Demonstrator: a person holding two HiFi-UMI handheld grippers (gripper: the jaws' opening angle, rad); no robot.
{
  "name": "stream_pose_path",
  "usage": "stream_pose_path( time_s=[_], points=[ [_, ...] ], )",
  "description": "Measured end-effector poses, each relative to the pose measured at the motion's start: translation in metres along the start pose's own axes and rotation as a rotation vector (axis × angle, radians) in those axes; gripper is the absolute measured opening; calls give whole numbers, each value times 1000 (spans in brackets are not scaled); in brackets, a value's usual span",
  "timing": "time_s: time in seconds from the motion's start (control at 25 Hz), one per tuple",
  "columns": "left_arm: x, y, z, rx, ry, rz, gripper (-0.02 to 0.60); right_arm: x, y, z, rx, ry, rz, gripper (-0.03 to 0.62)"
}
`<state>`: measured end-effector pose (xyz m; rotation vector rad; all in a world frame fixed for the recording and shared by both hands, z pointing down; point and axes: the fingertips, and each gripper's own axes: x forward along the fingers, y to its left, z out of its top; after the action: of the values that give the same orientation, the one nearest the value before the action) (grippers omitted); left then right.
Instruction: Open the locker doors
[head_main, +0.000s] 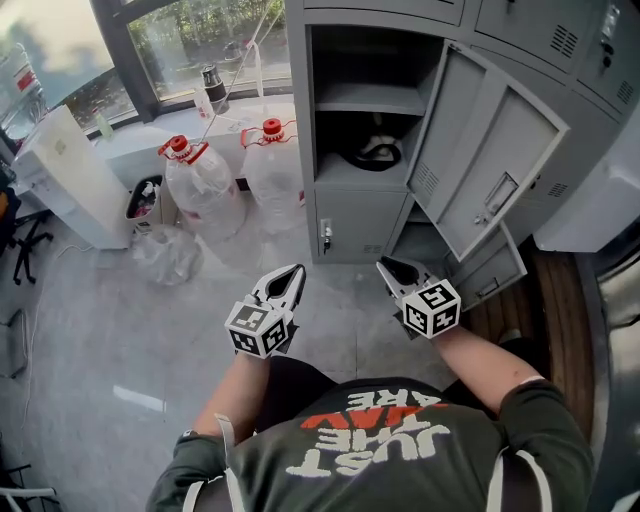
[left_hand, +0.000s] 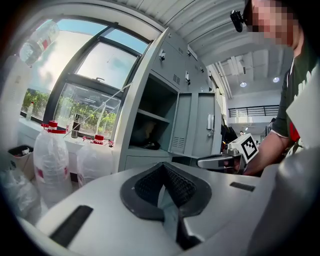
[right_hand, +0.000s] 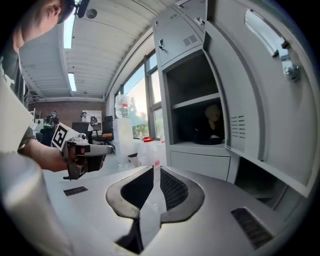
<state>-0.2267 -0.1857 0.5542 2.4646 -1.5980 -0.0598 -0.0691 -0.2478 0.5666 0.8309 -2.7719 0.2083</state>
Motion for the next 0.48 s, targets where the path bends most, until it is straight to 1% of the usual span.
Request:
stream_pose_path(
  time_s=[0.2, 0.48],
  points=[
    [1, -2, -14, -11, 22, 6, 0, 21, 14, -8, 3, 5, 35, 49],
    [-1, 1, -14, -17, 18, 15, -1, 23, 9, -6, -12, 18, 38, 35]
  ],
)
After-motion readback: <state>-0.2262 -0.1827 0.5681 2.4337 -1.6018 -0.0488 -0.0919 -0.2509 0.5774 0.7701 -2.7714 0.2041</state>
